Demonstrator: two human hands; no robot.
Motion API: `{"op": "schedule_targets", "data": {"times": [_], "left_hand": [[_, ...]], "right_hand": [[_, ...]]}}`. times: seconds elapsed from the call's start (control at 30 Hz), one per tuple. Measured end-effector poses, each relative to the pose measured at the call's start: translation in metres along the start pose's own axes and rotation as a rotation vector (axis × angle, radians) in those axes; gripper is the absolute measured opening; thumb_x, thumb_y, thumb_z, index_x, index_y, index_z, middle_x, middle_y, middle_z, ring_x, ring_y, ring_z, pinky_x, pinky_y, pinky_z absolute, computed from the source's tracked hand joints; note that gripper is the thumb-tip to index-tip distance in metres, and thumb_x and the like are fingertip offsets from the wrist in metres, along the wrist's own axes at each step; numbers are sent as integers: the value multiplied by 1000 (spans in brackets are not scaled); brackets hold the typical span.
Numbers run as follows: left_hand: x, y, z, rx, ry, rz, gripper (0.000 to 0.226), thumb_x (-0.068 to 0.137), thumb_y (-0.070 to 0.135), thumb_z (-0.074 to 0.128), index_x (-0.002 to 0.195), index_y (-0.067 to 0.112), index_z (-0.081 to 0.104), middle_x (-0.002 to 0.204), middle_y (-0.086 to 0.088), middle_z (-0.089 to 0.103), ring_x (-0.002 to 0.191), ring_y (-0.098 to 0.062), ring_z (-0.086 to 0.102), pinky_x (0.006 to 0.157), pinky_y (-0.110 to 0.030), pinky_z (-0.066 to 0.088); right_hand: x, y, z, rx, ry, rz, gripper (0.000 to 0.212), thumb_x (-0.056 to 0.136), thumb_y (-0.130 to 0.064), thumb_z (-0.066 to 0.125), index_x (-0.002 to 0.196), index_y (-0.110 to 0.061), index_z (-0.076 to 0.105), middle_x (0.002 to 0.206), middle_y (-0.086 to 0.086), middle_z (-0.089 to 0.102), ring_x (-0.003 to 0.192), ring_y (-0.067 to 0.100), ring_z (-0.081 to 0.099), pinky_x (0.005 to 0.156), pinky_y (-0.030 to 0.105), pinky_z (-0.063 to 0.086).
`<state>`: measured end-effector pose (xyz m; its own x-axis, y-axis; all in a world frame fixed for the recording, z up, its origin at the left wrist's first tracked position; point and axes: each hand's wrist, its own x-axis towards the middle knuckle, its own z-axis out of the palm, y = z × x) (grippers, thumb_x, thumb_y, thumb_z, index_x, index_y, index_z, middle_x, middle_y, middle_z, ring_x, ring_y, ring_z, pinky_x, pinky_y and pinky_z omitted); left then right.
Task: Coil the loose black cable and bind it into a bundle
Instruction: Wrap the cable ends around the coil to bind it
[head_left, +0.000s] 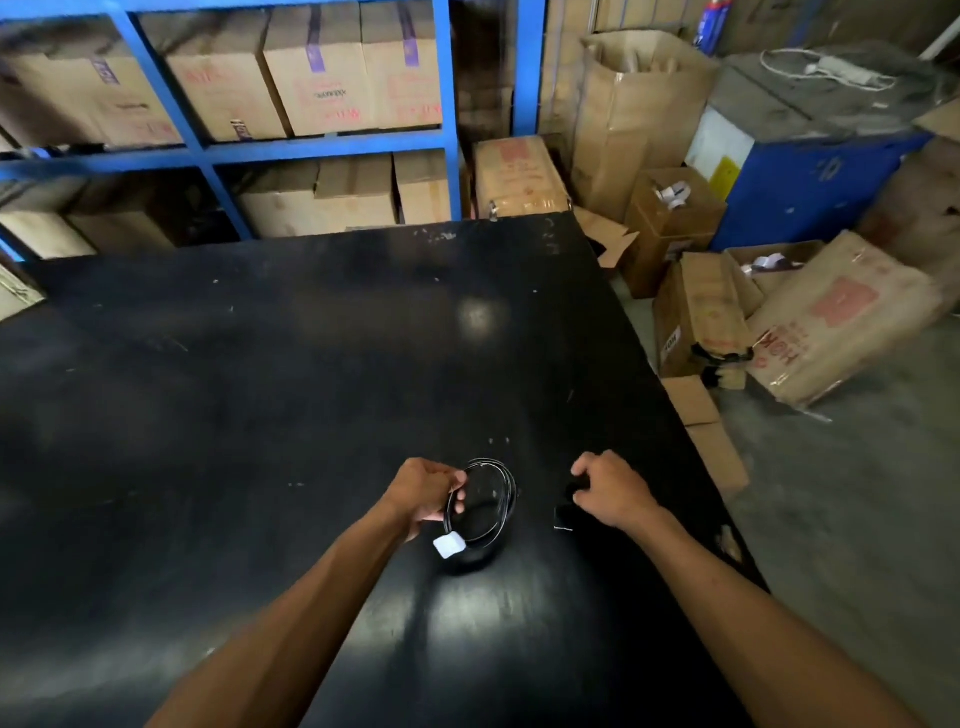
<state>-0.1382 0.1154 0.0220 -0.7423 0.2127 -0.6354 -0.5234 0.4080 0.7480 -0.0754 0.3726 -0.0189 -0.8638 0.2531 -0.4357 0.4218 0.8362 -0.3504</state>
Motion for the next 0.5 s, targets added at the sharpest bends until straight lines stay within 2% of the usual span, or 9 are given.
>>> {"op": "schedule_targets", "data": {"times": [0.1,0.17,0.23,0.33,0.43,0.5], "left_hand": [[7,-8,7,-15,-14,-34,17,99,8,57,85,5,66,67,-7,58,48,-14,55,51,-21,47],[11,-12,12,-20,-27,-50,17,99,7,58,84,5,66,66,-8,57,48,-14,55,55,-24,46],[12,-14,15,-28,-43,-59,17,99,6,58,84,3,66,65,-8,57,46,-14,55,54,-24,46],[11,-15,18,-34,-78,-45,15,98,4,59,85,0,66,65,-10,57,48,-15,54,50,-22,46],[10,-14,16,74,-133,31,14,97,8,62,87,4,70,72,-10,62,57,-16,58,53,-19,50],[8,-13,14,95,-185,70,14,97,10,63,106,3,71,80,-13,66,64,-17,61,60,-21,53]], "right_hand": [[5,6,13,5,-30,4,58,84,-31,74,138,-24,51,131,7,47,105,27,64,86,35,53],[10,7,19,-12,-44,-25,63,85,-33,74,142,-23,48,133,7,48,112,28,63,90,37,52],[16,8,22,-14,-31,-51,50,89,-29,73,136,-21,58,130,7,58,115,26,62,95,39,52],[23,8,23,12,-10,-80,18,91,-19,72,108,-16,78,111,8,76,102,24,70,92,38,55],[24,-3,13,118,79,-100,12,91,-21,72,98,-15,80,97,8,79,91,25,72,85,40,58],[23,-14,2,177,137,-137,12,90,-26,74,96,-16,78,90,5,77,83,22,72,79,40,59]]}}
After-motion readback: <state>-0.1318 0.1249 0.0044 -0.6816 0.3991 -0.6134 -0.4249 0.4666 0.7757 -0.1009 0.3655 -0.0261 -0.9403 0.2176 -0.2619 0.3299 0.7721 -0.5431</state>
